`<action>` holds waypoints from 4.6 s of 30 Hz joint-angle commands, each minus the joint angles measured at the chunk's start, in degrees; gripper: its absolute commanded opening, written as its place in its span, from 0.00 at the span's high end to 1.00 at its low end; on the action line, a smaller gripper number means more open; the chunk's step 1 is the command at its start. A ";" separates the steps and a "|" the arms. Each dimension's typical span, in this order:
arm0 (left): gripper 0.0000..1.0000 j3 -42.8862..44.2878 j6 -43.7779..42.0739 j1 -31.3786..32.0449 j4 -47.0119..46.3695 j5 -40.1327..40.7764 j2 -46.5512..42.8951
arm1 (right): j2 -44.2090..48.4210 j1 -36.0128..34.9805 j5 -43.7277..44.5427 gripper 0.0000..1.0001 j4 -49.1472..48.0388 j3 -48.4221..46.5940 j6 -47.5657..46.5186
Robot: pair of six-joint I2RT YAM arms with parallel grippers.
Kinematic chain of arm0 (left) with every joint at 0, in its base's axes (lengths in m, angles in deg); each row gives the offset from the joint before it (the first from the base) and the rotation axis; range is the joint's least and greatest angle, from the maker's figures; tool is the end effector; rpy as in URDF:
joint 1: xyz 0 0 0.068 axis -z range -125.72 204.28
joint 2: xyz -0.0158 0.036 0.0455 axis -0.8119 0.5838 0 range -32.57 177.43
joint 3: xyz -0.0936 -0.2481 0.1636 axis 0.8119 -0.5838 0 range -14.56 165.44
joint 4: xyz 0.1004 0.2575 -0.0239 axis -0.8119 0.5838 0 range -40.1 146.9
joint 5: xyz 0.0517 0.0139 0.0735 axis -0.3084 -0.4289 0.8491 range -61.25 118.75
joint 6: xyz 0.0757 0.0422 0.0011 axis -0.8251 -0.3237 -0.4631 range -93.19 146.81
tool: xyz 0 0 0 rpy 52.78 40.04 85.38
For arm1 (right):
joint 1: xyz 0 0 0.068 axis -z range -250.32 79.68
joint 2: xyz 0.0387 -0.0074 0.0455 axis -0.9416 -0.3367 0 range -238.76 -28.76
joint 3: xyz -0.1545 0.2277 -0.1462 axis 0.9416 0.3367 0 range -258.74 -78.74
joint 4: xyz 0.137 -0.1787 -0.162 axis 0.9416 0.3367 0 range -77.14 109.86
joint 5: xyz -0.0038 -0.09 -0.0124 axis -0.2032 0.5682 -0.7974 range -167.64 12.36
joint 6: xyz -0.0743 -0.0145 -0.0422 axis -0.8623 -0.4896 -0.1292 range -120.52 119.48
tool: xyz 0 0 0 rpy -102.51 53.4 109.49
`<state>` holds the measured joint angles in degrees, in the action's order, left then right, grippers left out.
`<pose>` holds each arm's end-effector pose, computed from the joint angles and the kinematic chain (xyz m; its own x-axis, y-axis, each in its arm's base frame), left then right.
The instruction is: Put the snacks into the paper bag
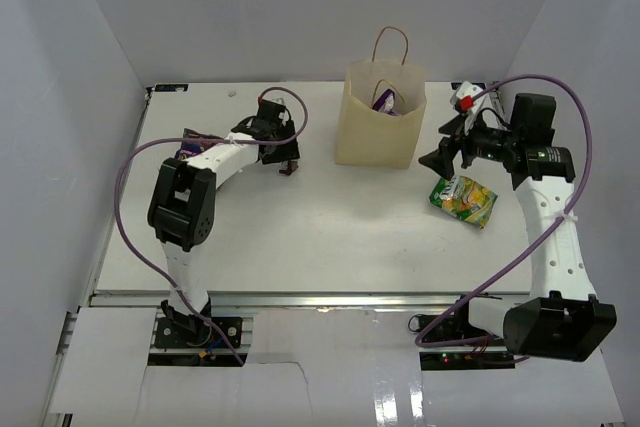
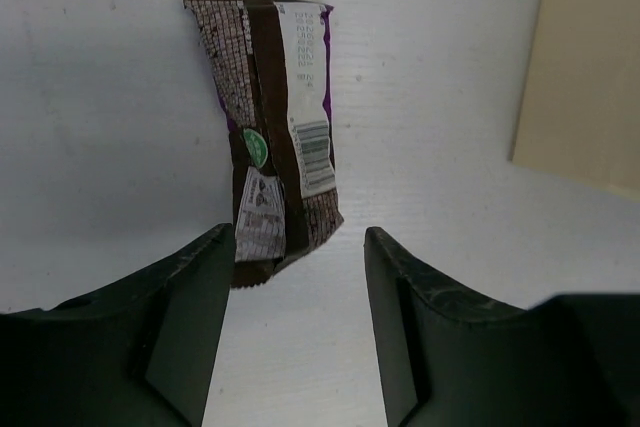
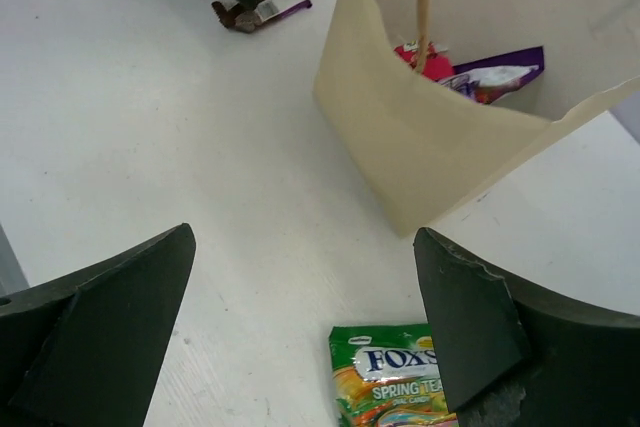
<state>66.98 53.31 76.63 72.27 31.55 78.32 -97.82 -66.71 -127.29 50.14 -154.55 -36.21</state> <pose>0.4448 -0.1788 0.2031 -0.8068 -0.1503 -0.5714 -0.0093 0.9702 -0.2420 0.2741 0.0413 0.4249 -0.0534 -0.3750 -0.9255 -0.7947 0.5771 -0.1880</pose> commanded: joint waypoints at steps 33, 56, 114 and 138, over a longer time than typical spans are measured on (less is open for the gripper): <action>0.93 -44.49 10.73 5.42 -29.19 -29.70 -45.13 | -0.63 -31.47 8.25 0.29 -25.30 20.53 50.25; 0.92 -52.80 18.15 14.13 -29.75 -24.51 -59.74 | -9.51 -41.50 16.79 0.32 -44.47 21.14 72.59; 0.24 -51.74 16.48 14.13 -3.74 -6.06 -82.15 | -26.91 -13.99 14.58 0.92 -41.15 -28.60 35.16; 0.02 -55.70 23.86 14.13 -0.48 1.93 -81.89 | -7.95 -0.11 25.90 0.09 -8.89 4.91 1.51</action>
<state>11.92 75.08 90.53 71.15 30.90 -3.97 -110.21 -68.08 -107.79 33.16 -159.40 -23.99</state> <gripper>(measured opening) 0.978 0.930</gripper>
